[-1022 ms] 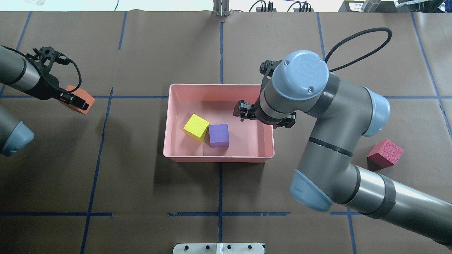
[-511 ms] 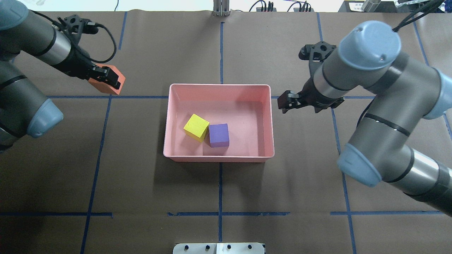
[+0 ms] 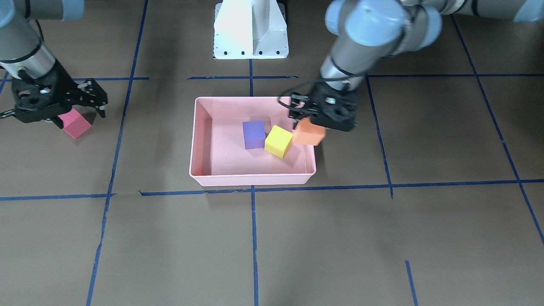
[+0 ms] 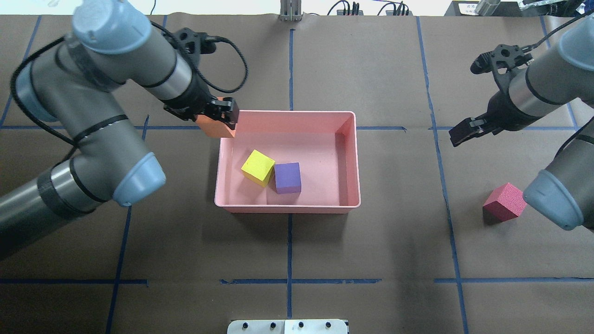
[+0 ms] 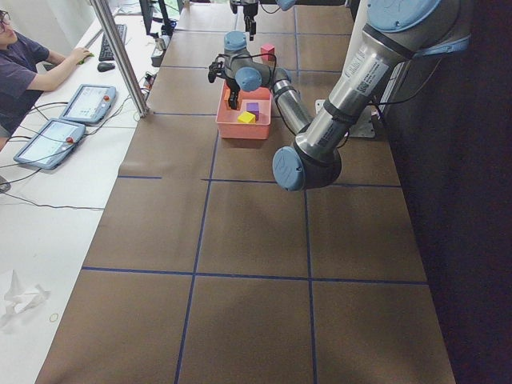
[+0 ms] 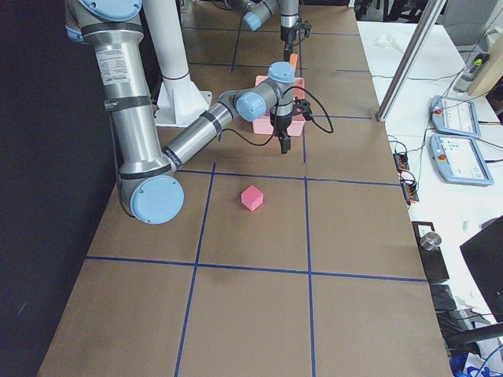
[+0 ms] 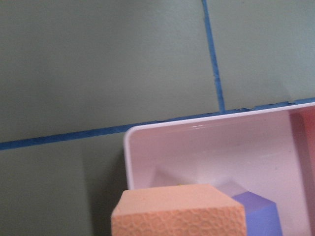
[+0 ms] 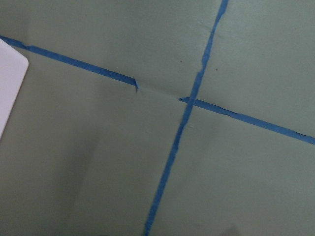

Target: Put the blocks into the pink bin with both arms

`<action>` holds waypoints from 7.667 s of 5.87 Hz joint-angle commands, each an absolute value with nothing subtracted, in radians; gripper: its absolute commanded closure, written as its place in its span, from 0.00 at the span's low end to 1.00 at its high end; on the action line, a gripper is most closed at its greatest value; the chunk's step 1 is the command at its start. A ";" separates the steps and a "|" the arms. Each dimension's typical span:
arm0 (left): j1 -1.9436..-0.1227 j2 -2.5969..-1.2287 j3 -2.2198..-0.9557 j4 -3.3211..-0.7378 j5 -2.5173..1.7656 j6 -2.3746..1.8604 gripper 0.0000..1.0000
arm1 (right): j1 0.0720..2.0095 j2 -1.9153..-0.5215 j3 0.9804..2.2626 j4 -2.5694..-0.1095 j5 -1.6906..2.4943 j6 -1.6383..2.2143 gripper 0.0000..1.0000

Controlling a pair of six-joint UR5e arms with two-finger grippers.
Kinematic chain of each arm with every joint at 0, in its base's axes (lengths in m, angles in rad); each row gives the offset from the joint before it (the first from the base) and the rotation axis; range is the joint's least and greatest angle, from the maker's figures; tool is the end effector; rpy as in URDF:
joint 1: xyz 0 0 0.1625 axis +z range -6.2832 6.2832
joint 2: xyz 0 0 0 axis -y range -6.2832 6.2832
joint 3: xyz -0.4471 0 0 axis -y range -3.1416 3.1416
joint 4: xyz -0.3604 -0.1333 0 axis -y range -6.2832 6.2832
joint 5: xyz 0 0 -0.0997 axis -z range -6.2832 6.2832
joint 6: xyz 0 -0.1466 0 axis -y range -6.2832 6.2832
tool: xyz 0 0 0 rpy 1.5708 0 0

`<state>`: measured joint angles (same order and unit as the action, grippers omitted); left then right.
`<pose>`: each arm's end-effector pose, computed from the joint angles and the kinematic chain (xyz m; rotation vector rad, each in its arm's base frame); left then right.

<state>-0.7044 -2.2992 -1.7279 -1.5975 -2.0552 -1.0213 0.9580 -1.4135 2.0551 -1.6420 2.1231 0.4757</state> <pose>0.4832 -0.4960 0.2177 0.1596 0.9859 0.0790 -0.2472 -0.4497 0.4396 0.1978 -0.7491 -0.2877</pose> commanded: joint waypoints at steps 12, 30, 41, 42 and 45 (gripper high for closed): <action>-0.586 -2.404 -1.664 -1.545 -1.852 -1.086 0.00 | 0.796 -1.767 1.887 -1.103 2.091 0.152 0.00; -1.293 -1.499 -1.809 -1.813 -2.342 -0.055 0.00 | 0.647 -0.670 1.559 -1.706 1.970 1.261 0.00; -1.545 -1.388 -1.841 -1.465 -2.330 0.207 0.00 | 1.438 -1.631 1.808 -1.694 2.280 -0.197 0.00; -1.555 -1.385 -1.833 -1.460 -2.329 0.206 0.00 | 1.536 -1.719 1.818 -1.695 2.289 -0.201 0.00; -1.554 -1.349 -1.822 -1.463 -2.329 0.209 0.00 | 1.586 -1.830 1.868 -1.695 2.342 -0.195 0.00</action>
